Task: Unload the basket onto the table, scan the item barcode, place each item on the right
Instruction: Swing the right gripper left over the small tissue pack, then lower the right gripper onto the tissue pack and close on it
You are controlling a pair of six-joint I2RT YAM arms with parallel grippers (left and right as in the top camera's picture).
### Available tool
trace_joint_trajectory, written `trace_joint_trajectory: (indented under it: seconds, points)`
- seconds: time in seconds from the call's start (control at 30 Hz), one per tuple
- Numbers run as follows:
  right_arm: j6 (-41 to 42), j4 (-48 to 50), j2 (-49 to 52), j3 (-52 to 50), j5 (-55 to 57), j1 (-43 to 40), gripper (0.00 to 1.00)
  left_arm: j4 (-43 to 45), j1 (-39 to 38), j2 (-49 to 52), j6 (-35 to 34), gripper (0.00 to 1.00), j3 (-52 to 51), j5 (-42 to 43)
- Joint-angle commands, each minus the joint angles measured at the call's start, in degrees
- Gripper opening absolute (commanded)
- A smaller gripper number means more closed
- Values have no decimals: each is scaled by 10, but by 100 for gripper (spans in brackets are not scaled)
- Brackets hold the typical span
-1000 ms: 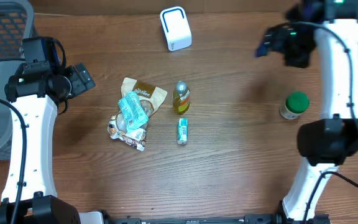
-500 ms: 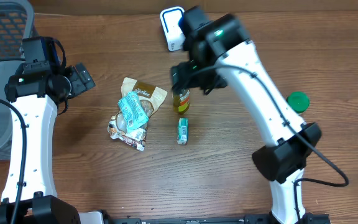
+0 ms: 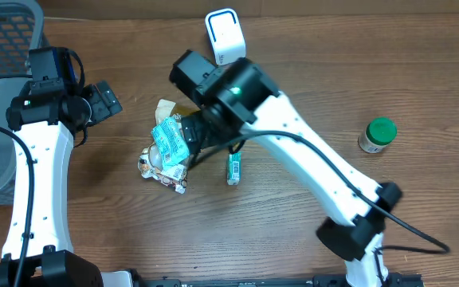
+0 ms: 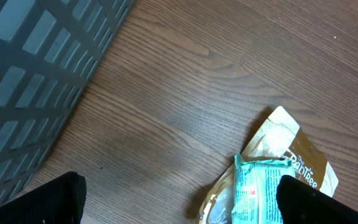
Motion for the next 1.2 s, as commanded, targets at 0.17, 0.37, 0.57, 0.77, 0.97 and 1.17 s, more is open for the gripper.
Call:
trace_joint_trajectory:
  seconds: [0.17,0.37,0.57,0.77,0.97,1.17]
  points:
    - [55,4,-151,-158,105,-8,100,1,1,-3,8,100,5,1]
    - [29,133,-152,-351,9,-55,100,1,1,-3,8,100,5,1]
    - [20,334,-152,-515,-41,-58,100,1,1,-3,8,100,5,1]
    - [24,470,-152,-607,-43,-58,100,1,1,-3,8,100,5,1]
    - [117,571,-151,-673,-43,-58,63,1,1,-3,8,100,5,1]
    - [142,607,-151,-695,-42,-58,27,1,1,-3,8,100,5,1]
